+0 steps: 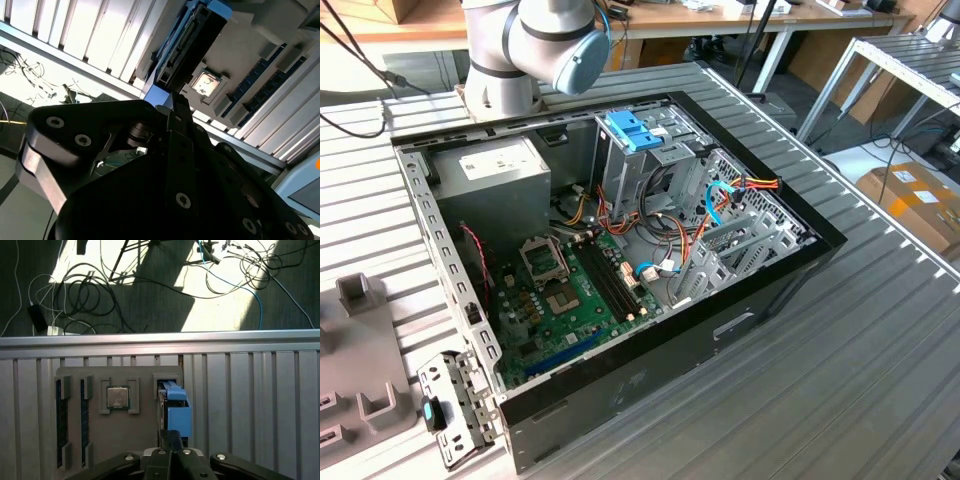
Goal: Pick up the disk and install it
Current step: 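Pick up the disk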
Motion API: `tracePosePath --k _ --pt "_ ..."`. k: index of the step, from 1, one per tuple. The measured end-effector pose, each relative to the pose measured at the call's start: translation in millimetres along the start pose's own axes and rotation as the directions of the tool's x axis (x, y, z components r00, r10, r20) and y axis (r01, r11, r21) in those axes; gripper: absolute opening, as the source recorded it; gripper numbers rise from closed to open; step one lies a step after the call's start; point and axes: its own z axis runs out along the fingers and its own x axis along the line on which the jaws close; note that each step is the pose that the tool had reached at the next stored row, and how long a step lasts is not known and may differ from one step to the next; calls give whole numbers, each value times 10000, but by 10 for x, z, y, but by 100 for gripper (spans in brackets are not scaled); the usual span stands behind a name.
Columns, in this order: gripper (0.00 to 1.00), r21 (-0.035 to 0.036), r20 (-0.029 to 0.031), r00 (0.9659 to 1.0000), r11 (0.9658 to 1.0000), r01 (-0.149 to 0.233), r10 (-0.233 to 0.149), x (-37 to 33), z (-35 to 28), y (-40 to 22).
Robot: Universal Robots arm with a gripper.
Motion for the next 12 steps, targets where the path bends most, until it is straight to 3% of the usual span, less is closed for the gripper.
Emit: tracePosePath --k 12 --pt "11 0 0 10000 10000 0 0 -5 -2 -148"
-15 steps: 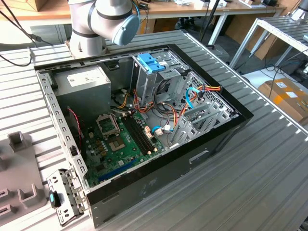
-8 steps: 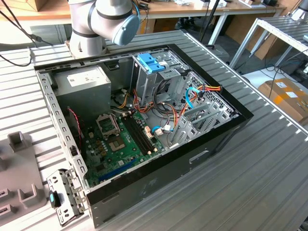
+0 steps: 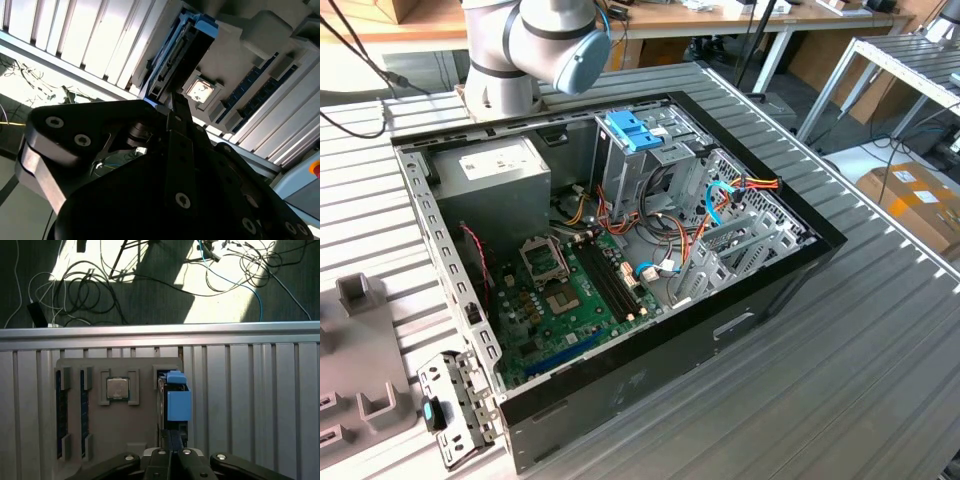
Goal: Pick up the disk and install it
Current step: 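Pick up the disk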
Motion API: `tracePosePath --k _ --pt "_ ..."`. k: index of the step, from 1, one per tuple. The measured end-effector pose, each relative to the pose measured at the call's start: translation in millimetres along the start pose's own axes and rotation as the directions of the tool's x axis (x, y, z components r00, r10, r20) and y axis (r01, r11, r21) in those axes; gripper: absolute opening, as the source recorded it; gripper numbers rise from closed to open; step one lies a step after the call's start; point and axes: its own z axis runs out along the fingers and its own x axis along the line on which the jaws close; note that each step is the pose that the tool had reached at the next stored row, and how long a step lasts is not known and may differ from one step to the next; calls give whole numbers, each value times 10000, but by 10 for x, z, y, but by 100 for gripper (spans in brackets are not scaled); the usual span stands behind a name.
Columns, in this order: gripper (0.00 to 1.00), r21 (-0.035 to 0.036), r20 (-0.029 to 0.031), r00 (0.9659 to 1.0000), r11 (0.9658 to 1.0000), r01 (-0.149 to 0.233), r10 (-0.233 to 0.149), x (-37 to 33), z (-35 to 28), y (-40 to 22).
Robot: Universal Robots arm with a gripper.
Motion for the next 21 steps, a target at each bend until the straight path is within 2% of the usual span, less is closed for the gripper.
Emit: tracePosePath --k 16,18,19,20,21 --pt "11 -1 0 10000 10000 0 0 0 0 -14" --pt "23 -1 0 10000 10000 0 0 0 0 -15" --pt "23 -1 0 10000 10000 0 0 0 -1 -15" --pt "29 -1 0 10000 10000 0 0 0 -1 -15" --pt "29 -1 0 10000 10000 0 0 0 0 -15"
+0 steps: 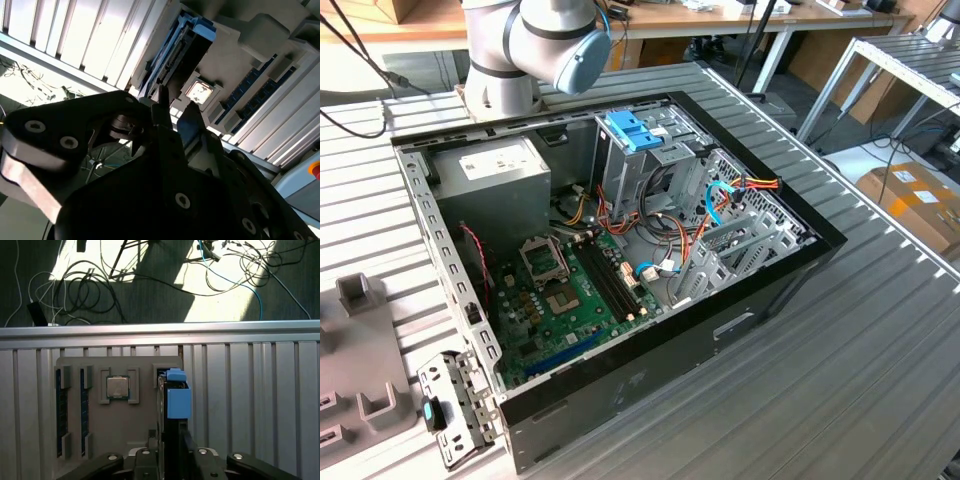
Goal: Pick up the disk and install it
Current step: 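Pick up the disk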
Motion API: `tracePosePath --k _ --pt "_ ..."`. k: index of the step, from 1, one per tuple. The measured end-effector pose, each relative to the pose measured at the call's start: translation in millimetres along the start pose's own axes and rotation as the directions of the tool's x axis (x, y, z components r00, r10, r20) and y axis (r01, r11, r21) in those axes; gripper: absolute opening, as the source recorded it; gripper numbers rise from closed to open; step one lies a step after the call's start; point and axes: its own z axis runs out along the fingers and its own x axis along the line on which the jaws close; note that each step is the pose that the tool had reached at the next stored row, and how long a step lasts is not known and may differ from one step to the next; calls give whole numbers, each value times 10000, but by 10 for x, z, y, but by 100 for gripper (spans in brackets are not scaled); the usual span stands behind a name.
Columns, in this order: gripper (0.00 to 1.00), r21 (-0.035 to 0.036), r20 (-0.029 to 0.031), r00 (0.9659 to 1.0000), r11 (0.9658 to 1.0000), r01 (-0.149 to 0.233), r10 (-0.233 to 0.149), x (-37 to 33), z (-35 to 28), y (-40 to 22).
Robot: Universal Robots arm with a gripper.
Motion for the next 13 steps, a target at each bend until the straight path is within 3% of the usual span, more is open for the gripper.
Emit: tracePosePath --k 1,2,6,10,13 --pt "42 0 0 10000 10000 0 0 0 0 0" --pt "42 0 0 10000 10000 0 0 0 0 0" --pt "60 0 0 10000 10000 0 0 0 0 -1" --pt "60 -1 0 10000 10000 0 0 0 1 -1" --pt "60 0 6 10000 10000 0 0 0 35 -2"
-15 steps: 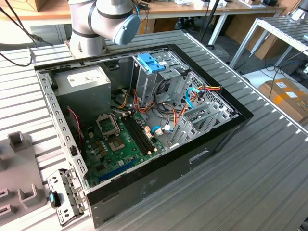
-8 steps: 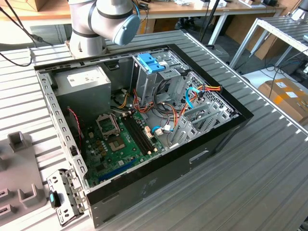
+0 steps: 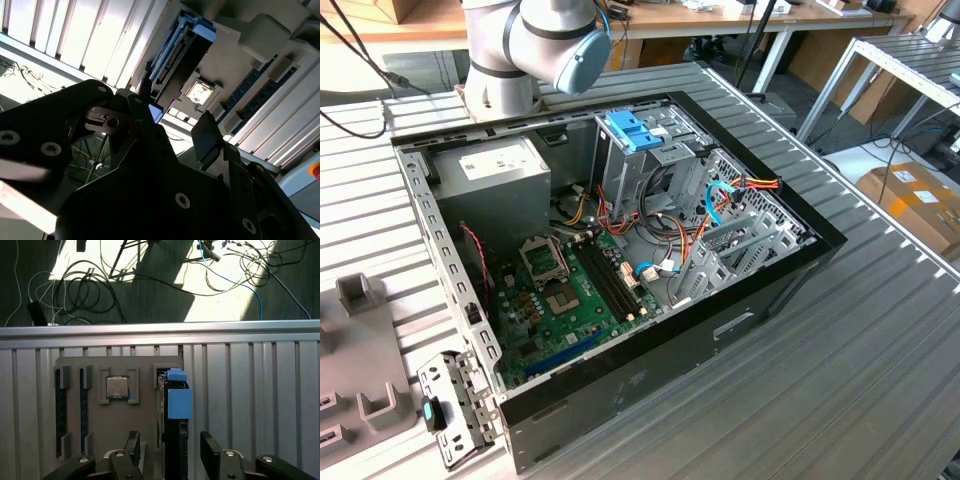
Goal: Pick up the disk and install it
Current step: 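Pick up the disk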
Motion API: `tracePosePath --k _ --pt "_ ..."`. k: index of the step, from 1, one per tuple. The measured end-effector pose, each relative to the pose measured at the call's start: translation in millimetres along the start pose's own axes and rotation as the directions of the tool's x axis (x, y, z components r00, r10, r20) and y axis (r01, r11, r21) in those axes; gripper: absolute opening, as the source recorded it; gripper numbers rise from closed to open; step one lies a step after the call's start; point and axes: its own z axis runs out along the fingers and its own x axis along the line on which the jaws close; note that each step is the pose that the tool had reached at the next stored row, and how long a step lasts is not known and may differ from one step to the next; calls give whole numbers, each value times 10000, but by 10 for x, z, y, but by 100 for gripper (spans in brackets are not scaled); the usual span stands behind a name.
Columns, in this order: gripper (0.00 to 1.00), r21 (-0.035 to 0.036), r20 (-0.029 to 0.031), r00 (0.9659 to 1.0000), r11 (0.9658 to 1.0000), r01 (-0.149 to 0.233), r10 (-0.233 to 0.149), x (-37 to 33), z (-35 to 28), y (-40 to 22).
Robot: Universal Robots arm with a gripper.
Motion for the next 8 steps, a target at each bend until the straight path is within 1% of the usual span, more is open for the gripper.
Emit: tracePosePath --k 3,4,6,8 --pt "60 -1 0 10000 10000 0 0 -1 60 -1" --pt "60 0 1 10000 10000 0 0 -1 94 -1" --pt "60 -1 1 10000 10000 0 0 -1 143 -2" --pt "60 -1 0 10000 10000 1 -1 -2 178 -2"
